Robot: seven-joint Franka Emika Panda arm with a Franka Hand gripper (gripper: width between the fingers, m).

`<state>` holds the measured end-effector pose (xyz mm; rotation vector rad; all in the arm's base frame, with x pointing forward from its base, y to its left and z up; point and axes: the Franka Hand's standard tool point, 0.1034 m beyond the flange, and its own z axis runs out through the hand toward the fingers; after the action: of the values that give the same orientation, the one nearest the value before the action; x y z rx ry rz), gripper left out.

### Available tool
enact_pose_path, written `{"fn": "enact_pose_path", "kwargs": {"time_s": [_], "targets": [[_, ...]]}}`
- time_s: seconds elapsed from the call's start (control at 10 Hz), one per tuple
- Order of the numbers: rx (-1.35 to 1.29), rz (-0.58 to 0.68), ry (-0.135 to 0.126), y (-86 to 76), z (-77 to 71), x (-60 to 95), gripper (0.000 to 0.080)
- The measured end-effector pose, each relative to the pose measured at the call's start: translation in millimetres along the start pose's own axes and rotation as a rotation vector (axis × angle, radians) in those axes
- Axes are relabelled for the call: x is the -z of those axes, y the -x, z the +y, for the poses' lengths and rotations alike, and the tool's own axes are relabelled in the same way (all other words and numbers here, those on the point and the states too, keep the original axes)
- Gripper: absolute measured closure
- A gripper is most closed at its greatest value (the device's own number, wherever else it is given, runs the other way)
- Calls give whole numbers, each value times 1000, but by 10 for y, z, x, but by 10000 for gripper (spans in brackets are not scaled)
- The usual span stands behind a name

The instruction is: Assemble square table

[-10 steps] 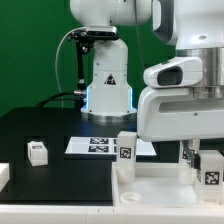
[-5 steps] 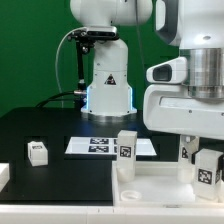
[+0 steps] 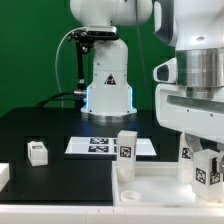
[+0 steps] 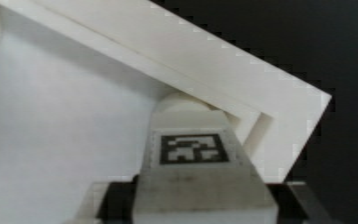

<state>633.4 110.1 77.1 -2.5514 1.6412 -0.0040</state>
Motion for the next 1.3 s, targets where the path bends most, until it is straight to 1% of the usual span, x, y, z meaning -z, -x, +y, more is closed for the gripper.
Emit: {"fn": "enact_pose_path", "kwargs": {"time_s": [0.2,0.4,0.5,0.6,0.7,0.8,0.9,1.0,1.3], "targets": [[-199,-25,1,-12,6,12,515],[-476,-51,-21,-14,4,-3,515],[-420,-50,-22,-11,4,-6,458],[-348,-48,-24,2,-3,-2,323],[-255,-45,-26,39,-24,11,323],[-133,-37,-24,84,-56,27,189],[101,-35,-17,118,-88,63,162],[194,-35,-22,119,-101,86,162],[443,-31,-23,108,-88,65,151]]}}
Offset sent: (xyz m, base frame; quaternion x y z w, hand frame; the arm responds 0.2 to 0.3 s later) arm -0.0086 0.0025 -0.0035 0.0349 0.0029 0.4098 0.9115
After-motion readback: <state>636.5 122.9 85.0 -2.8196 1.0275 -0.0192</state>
